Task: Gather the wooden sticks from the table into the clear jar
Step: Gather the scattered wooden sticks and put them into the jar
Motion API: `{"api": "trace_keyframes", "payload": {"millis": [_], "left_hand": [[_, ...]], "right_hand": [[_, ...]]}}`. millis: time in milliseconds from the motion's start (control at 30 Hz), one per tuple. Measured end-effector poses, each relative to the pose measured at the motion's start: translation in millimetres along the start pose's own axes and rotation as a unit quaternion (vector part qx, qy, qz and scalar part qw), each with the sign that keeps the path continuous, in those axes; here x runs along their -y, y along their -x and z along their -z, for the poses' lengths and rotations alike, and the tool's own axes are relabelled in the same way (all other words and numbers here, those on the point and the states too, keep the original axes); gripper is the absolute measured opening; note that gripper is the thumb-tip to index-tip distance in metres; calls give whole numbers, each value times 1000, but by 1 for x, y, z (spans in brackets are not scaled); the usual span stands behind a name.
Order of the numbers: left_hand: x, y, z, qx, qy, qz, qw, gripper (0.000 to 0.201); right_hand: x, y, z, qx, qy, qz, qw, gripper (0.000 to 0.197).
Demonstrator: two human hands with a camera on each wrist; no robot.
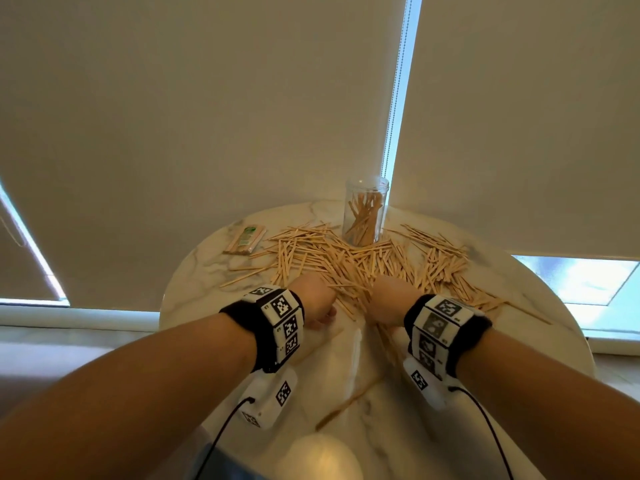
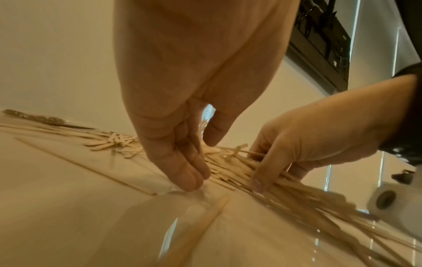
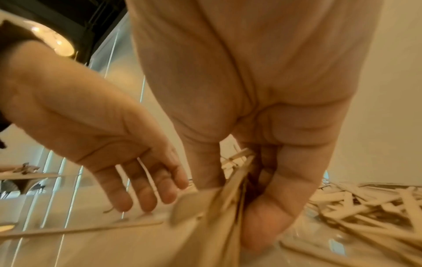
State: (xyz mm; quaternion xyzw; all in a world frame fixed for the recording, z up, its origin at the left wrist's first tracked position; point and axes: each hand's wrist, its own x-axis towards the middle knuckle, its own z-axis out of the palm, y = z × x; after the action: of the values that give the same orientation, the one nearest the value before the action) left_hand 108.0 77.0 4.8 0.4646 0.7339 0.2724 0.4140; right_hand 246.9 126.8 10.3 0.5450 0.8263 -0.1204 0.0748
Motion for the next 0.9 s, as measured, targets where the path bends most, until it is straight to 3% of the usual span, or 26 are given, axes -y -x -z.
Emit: {"api": "trace_keyframes", "payload": {"millis": [133,267,367,467,533,633,700,833,900], "left_hand": [[7,-1,4,-30,21,-7,999,32],[-1,-2,1,-51,-19,-56,997,72],[-13,2,-4,-77,-76,-82,991,85],[-24,0,-9,-85,4,-92,992,113],[-29,-5,-11,-65,83,-135,985,97],[-33,-13,-9,-26,184,-187,965,37],[-31,-23,-4,-27,216,-194,956,34],[-21,-41,3,-67,189,-197,960,55],[-20,-43,5,-104,173,-206,958,45]], "right_hand": [[-16,3,10,-18,-78,-30,996,19],[-22,8,21,-61,-186,-39,980,15],[-21,9,27,-103,-234,-18,967,14],[-13,8,29,-135,-270,20,953,12],[-6,5,28,-158,-279,48,946,9],[3,1,29,-185,-289,87,935,11],[11,-1,28,-195,-291,110,930,12],[22,-8,21,-219,-294,126,922,15],[25,-11,17,-228,-300,123,918,12]]}}
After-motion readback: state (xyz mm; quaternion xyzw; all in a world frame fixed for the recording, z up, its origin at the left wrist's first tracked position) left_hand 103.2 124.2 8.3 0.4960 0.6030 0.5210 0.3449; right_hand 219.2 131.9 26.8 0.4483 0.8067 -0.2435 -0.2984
